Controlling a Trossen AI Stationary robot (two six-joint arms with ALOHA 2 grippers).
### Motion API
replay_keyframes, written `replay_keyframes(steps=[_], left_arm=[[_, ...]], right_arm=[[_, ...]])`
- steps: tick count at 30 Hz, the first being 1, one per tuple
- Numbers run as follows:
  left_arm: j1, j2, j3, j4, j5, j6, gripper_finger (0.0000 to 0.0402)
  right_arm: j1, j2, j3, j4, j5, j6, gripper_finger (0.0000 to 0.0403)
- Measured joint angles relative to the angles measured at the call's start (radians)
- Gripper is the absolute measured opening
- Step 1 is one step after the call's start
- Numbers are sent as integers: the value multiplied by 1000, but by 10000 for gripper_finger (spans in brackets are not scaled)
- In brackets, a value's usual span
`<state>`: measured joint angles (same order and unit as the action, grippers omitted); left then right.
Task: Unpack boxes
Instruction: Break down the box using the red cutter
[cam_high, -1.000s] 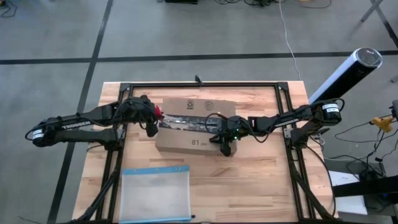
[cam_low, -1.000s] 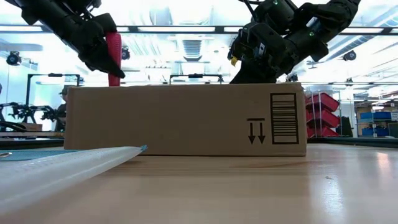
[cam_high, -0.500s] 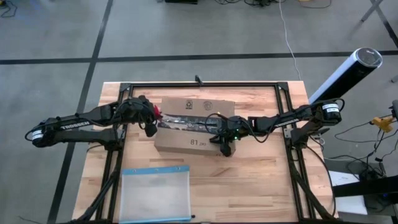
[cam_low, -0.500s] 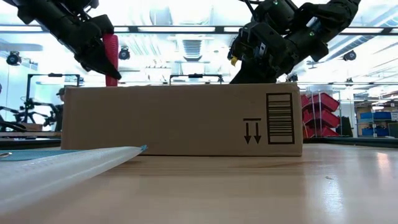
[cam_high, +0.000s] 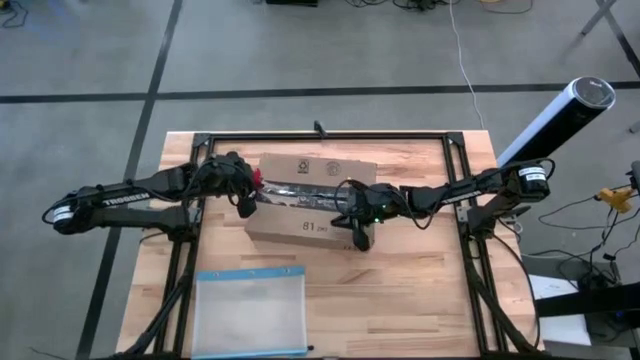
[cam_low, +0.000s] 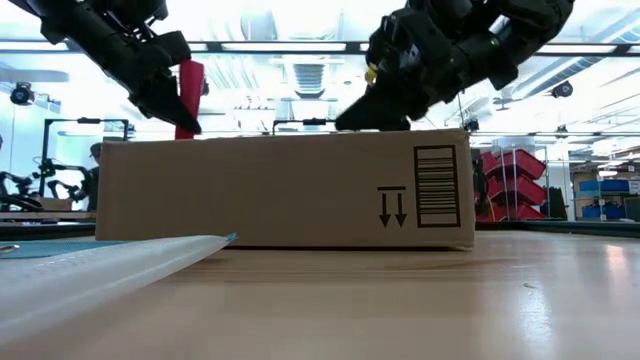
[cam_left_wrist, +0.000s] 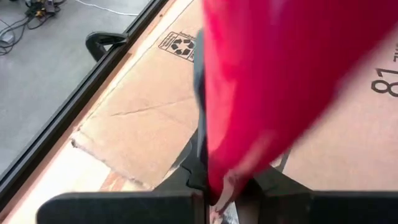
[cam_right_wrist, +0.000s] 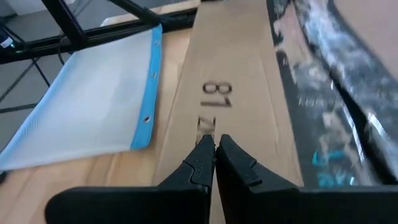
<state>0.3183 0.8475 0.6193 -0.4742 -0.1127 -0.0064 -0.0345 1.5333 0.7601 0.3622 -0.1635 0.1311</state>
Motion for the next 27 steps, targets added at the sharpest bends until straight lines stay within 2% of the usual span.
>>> replay_keyframes(steps=[14, 27], left_arm=[[-3, 50, 0, 65, 51, -6, 21], [-47, 51, 0, 95, 59, -35, 21]], right_arm=[[0, 25, 73, 18, 6, -38, 0], [0, 239, 217, 5, -21, -46, 0]])
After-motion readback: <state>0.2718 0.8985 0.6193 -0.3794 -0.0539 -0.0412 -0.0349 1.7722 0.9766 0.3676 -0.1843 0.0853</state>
